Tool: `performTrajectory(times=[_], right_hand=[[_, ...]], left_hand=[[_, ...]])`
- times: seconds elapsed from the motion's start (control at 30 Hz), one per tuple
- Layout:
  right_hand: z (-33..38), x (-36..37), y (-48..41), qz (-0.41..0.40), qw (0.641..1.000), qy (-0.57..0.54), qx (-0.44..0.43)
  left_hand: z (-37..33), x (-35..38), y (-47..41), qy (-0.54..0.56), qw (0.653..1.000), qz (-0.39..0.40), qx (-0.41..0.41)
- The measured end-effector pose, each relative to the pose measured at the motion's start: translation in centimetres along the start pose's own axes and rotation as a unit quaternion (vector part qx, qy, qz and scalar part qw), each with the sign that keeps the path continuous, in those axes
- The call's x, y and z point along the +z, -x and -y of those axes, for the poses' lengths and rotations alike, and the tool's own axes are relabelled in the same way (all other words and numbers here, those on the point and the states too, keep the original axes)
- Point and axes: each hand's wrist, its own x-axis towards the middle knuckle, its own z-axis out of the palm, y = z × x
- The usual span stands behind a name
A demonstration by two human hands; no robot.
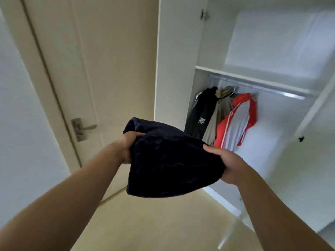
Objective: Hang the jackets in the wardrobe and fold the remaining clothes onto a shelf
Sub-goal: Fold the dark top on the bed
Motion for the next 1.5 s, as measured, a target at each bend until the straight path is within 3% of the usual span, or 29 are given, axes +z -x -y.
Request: performTrajectory(times=[0.13,0.27,0.43,0.63,0.77,0.93,1.27,1.37,1.43,1.5], right_hand=[[6.7,-6.8,-1.3,0.007,0.985,-0.149,-0.089],[13.0,-10.9,-5.0,0.016,0.946,-0.282,-0.157],[18.9,-15.9,-11.0,-0.016,0.910,-0.346,-0.227],[27.2,-19.4,-21.3,-0.156,0.878,-0.327,-0.313],[33.6,-22.7,-26.9,-0.260,0.862,-0.295,-0.321],[41.5,-27.9,-31.7,-0.379,0.813,-0.241,-0.371],[56.0,-37.9,-37.6,-0.377,0.802,-0.102,-0.452],[59.2,-41.5,-39.8,-0.390,0.798,-0.080,-0.451],[60.0,-44.5,-42.1,-0.445,0.784,-0.029,-0.431],[59.5,-47.9,-44.7,-0.528,0.774,0.085,-0.339]], left_hand=[[-7.9,9.2,-5.5,-0.020,0.997,0.037,0.061],[-16.0,15.7,-10.7,-0.018,0.992,0.057,0.113],[-24.6,22.0,-17.9,-0.009,0.981,0.084,0.172],[-32.1,28.0,-29.3,0.004,0.973,0.120,0.198],[-37.7,32.1,-36.8,0.050,0.967,0.166,0.185],[-43.4,38.6,-44.0,0.087,0.956,0.232,0.156],[-53.5,51.5,-51.8,0.154,0.915,0.306,0.213],[-55.6,54.4,-54.5,0.138,0.916,0.303,0.226],[-55.6,56.2,-56.8,0.130,0.924,0.276,0.233],[-54.2,57.6,-59.6,0.068,0.947,0.243,0.197]])
